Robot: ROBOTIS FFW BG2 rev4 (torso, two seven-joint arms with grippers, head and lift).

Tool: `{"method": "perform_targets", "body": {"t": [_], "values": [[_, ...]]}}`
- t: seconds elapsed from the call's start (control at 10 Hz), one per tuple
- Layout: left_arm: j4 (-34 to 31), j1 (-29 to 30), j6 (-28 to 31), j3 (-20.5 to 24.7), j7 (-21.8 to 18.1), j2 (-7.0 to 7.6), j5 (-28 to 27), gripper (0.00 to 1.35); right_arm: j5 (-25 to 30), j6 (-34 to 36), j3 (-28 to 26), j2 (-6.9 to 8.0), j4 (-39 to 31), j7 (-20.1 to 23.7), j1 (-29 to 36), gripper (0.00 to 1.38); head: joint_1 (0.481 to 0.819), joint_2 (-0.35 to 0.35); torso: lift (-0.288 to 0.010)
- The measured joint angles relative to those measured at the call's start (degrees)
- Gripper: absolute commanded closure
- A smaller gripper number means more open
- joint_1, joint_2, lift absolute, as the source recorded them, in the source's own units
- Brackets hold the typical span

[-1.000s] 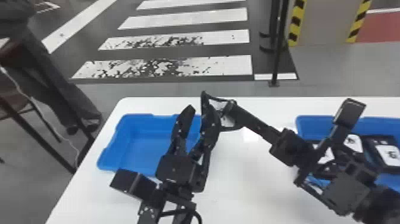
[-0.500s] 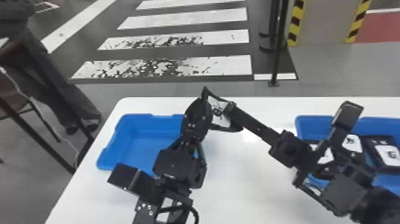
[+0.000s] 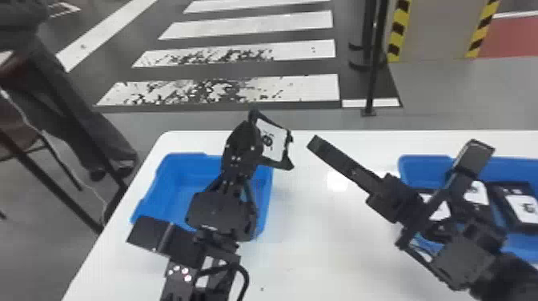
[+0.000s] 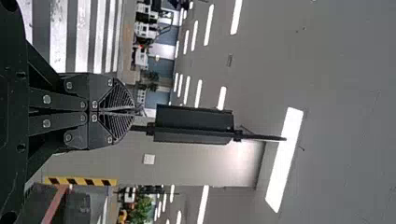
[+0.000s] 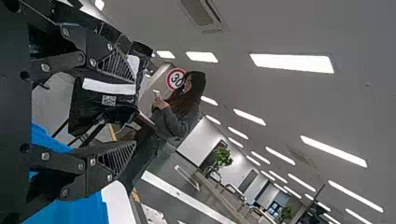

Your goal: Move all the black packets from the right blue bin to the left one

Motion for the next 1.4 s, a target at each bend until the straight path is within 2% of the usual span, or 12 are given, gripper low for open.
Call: {"method": "perform_targets", "body": {"t": [0.2,0.4,0.5,0.6,0.7,0.9,1.0,1.2,1.4], "values": [[1.9,-1.4,-0.4,4.2,0.9,-1.18,-5.1,1.22,-0.8,-1.6,-0.1,-0.03,0.2,0.4,0.3,0.13,0.678,0.234,-0.14],[9.4,-5.8,-1.9,9.3,2.2,-2.31,-13.0,1.21,-1.6,-2.1,-0.2,-0.12,0.5,0.5,0.5,0.13,0.677,0.259,-0.14],[13.5,-8.0,-2.3,11.1,3.2,-2.52,-16.0,0.76,-1.5,-2.1,-0.2,-0.16,0.5,0.5,0.5,0.13,0.68,0.276,-0.14],[17.1,-9.1,-2.3,11.7,4.0,-2.55,-14.9,0.18,-1.0,-2.0,-0.2,-0.22,0.6,0.5,0.4,0.13,0.691,0.288,-0.14],[19.0,-9.2,-2.3,12.1,4.0,-2.65,-12.3,0.04,0.1,-1.7,-0.7,-0.31,0.7,0.5,0.4,0.13,0.695,0.296,-0.14],[19.6,-7.9,-5.7,11.9,4.0,-2.79,-7.7,0.21,5.0,0.0,-3.8,-0.34,0.2,0.5,1.3,0.13,0.695,0.287,-0.14],[18.9,-6.8,-8.8,10.8,4.0,-2.85,-4.4,0.22,8.9,1.9,-6.4,-0.18,-1.3,0.0,2.4,0.13,0.695,0.269,-0.14],[13.8,-3.4,-11.6,8.1,3.6,-2.83,1.8,0.22,22.9,7.3,-14.6,1.2,-8.3,-4.6,6.8,0.14,0.695,0.212,-0.14],[10.7,-0.8,-13.0,5.0,2.7,-2.62,7.0,0.25,31.6,15.1,-18.4,2.02,-14.4,-11.0,10.7,0.15,0.695,0.137,-0.14]]}}
